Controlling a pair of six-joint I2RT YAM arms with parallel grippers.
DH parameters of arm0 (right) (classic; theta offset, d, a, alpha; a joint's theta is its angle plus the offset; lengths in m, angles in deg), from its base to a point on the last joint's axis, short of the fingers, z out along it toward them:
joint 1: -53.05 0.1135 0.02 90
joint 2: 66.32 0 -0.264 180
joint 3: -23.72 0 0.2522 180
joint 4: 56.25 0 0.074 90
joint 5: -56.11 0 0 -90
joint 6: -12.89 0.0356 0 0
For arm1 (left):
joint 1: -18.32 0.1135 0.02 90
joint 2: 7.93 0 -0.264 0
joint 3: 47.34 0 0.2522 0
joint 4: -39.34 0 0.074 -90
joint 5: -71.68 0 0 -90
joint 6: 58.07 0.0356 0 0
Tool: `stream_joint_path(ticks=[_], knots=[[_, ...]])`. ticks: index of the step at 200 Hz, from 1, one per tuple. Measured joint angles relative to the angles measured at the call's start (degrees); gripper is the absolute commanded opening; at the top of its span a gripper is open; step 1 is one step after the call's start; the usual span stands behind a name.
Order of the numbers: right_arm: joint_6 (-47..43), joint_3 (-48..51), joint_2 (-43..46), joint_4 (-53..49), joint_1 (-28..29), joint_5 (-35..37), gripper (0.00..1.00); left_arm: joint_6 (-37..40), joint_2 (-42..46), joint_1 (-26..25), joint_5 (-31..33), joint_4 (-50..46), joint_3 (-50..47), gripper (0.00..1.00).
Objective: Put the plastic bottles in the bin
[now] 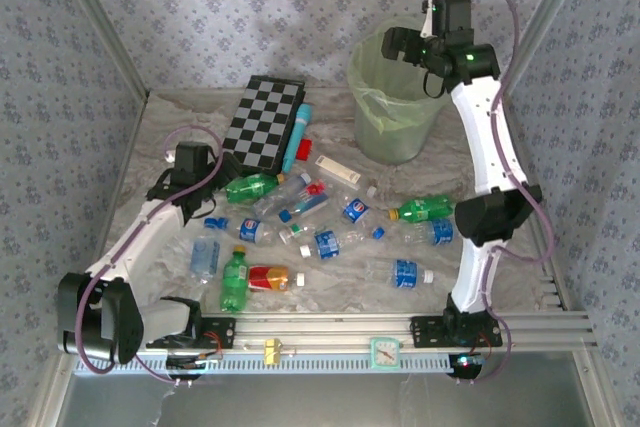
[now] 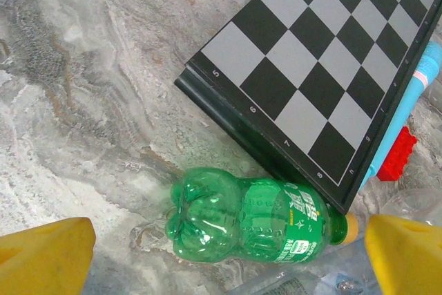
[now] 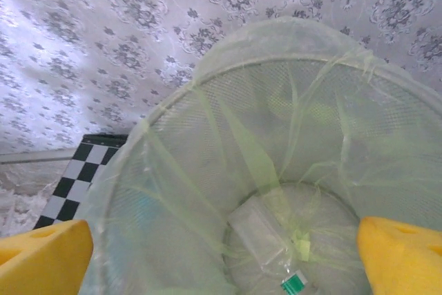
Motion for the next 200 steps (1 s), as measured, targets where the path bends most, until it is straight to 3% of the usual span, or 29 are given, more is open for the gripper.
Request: stream_joint_path(ticks=[45, 118, 151, 200], knots=[[0.4, 15.0, 9.0, 2.7, 2.1, 3.1, 1.00, 2.8, 0.9, 2.1, -1.1, -6.9, 3.7, 1.00], [0.7, 48.6, 30.6, 13.7, 3.7, 4.8, 1.00, 8.5, 13.2, 3.8, -2.4, -21.0, 0.1, 1.00], [2.7, 55.1, 37.1, 17.1, 3.7, 5.7, 1.00, 6.3, 13.4, 3.8, -2.8, -25.1, -5.6, 1.00], [7.1, 59.1, 37.7, 19.0, 0.9, 2.6, 1.00, 4.3, 16.8, 3.8, -3.0, -26.2, -13.4, 1.00]])
